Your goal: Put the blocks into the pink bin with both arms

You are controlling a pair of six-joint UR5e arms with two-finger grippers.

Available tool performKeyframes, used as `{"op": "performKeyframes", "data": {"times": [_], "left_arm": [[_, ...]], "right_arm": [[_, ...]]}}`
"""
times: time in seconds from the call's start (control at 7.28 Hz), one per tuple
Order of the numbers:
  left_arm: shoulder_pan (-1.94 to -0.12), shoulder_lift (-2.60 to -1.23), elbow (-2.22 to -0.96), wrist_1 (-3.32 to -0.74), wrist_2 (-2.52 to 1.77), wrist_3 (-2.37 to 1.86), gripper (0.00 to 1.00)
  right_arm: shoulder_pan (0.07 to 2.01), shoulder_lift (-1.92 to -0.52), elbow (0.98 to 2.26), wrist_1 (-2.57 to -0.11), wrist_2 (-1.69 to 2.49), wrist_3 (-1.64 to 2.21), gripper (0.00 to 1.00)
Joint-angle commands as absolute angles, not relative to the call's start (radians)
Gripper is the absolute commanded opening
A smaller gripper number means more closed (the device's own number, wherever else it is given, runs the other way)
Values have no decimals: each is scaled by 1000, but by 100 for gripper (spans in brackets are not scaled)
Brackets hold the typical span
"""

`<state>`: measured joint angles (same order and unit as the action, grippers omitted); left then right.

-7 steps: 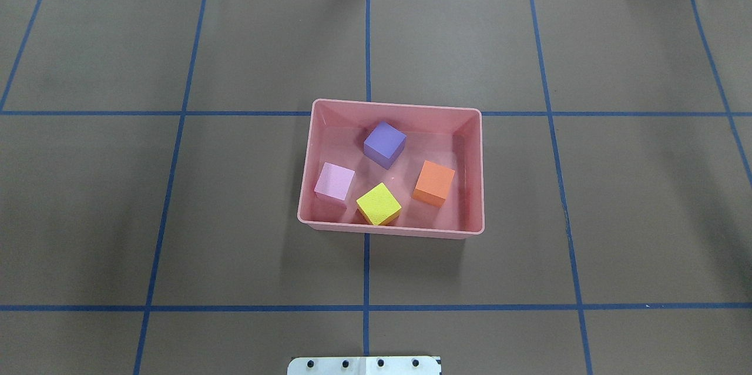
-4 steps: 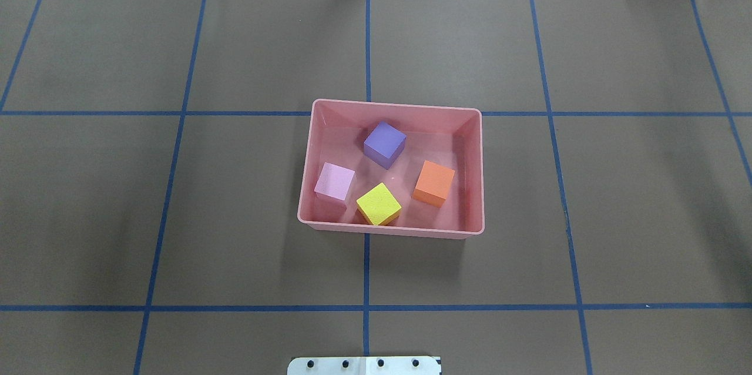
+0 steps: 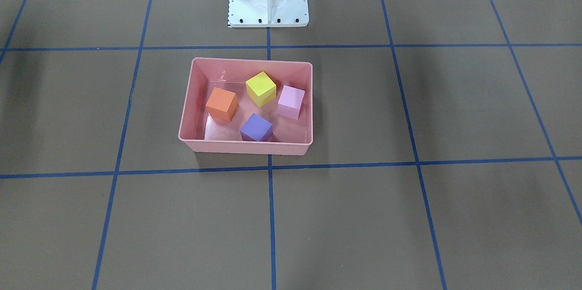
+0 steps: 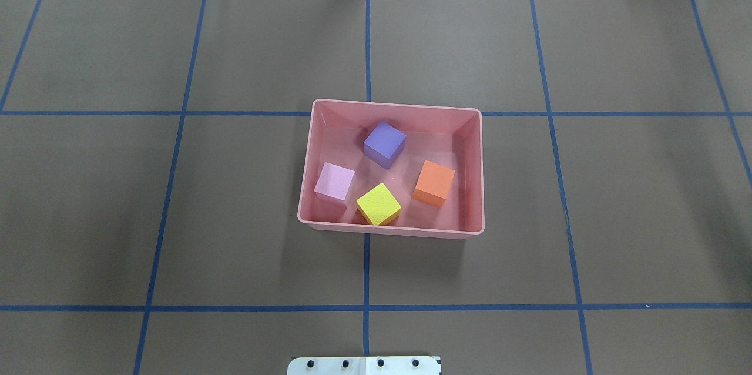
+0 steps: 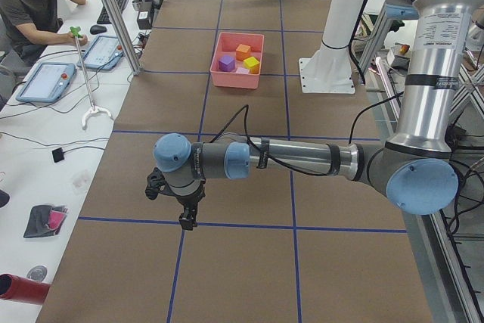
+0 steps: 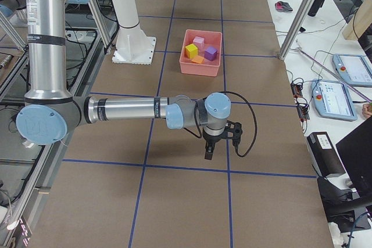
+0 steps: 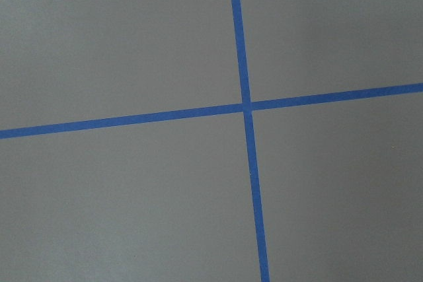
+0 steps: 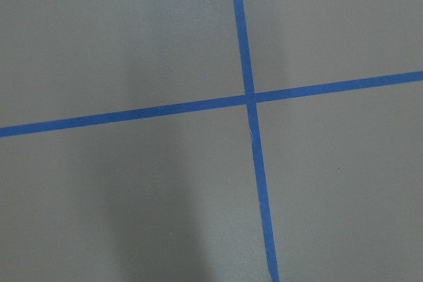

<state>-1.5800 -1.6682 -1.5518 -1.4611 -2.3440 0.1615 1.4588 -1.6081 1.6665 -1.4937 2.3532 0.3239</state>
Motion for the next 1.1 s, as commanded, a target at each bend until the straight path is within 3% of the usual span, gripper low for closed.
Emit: {"op": "performKeyframes", "data": {"times": [0.0, 0.96], "left_arm": [[-1580, -1666, -1578, -1471, -2344, 161, 100], [-1580, -1660, -1606, -1471, -2344, 160, 100]], "right_arm": [[1459, -1608, 1664, -1494, 2372, 325, 100], [1457, -1597, 1661, -1494, 2436, 322, 100]]}}
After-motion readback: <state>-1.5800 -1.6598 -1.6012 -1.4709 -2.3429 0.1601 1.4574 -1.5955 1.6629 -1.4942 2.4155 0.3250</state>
